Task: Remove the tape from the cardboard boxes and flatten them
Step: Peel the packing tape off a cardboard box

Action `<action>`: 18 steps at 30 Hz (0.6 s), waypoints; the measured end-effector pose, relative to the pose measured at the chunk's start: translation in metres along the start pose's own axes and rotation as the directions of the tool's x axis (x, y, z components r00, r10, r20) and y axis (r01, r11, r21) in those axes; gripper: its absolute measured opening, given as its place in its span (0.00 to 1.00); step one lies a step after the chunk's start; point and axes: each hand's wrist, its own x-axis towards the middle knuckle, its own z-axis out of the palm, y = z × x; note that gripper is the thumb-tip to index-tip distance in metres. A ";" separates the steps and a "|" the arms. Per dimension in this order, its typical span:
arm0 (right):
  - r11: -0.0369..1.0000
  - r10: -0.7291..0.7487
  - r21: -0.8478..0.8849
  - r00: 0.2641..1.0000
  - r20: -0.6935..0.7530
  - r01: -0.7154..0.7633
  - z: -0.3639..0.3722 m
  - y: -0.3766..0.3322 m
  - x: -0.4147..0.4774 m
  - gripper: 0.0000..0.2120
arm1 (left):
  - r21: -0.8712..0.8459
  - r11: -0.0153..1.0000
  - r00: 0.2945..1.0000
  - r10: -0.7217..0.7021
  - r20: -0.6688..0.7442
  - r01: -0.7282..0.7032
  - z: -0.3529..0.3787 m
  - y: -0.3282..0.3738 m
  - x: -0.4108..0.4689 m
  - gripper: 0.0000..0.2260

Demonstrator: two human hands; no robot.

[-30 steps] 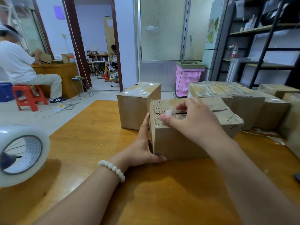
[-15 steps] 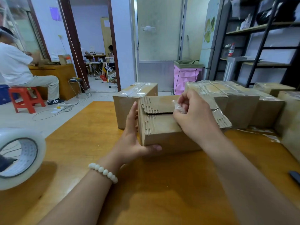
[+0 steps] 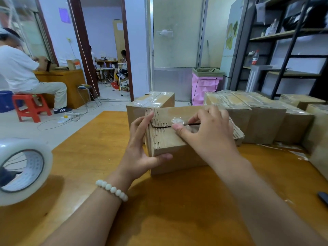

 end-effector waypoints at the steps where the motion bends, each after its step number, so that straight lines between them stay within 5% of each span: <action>1: 0.999 -0.015 0.034 1.000 0.005 0.015 0.001 -0.002 -0.001 0.17 | -0.001 1.000 1.000 0.005 0.001 -0.005 -0.002 -0.001 0.000 0.40; 7: 0.973 -0.108 0.195 0.990 -0.087 0.123 0.007 -0.002 -0.002 0.09 | -0.070 0.998 0.999 -0.008 -0.045 0.004 -0.003 0.008 0.000 0.30; 11: 0.927 -0.081 0.345 0.976 -0.204 0.149 0.007 -0.001 -0.002 0.18 | -0.230 0.972 0.988 -0.082 -0.131 0.050 -0.005 0.016 0.003 0.33; 18: 0.842 -0.072 0.537 0.997 0.010 0.056 0.004 0.003 0.003 0.09 | -0.382 0.920 0.961 -0.178 -0.214 0.085 -0.010 0.016 0.009 0.28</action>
